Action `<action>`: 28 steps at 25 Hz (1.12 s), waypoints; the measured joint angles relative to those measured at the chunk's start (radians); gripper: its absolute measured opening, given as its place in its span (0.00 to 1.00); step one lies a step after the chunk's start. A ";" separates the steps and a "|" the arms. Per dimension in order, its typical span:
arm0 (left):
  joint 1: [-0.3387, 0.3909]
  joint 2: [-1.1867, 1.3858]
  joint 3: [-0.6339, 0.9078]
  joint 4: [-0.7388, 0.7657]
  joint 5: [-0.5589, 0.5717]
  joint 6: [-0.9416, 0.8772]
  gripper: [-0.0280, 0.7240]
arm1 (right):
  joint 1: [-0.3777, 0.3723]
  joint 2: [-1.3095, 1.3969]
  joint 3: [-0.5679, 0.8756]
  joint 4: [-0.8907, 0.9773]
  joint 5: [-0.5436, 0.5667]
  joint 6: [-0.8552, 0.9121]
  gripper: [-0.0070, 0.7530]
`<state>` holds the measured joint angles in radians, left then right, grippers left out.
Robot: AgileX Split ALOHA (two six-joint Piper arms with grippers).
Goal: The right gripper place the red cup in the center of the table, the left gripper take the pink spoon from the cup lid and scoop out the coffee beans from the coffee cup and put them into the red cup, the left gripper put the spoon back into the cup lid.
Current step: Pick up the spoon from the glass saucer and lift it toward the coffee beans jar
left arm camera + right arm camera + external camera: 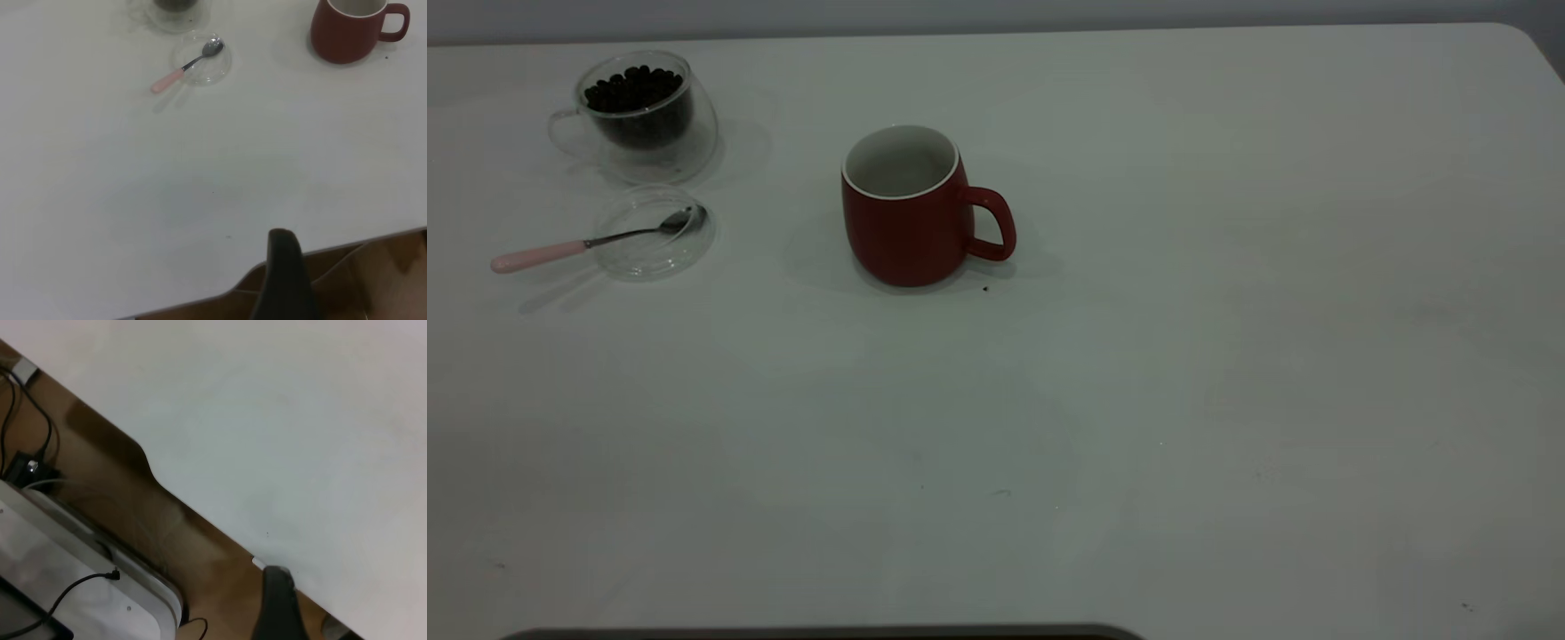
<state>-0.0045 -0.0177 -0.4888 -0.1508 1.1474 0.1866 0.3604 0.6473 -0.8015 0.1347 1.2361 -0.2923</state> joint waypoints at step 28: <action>0.000 0.000 0.000 0.000 0.000 -0.003 0.82 | -0.427 -0.615 0.330 -0.033 -0.103 0.144 0.79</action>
<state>-0.0045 -0.0177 -0.4888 -0.1508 1.1474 0.1840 -0.0665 0.0323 -0.4719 0.1013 1.1332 -0.1486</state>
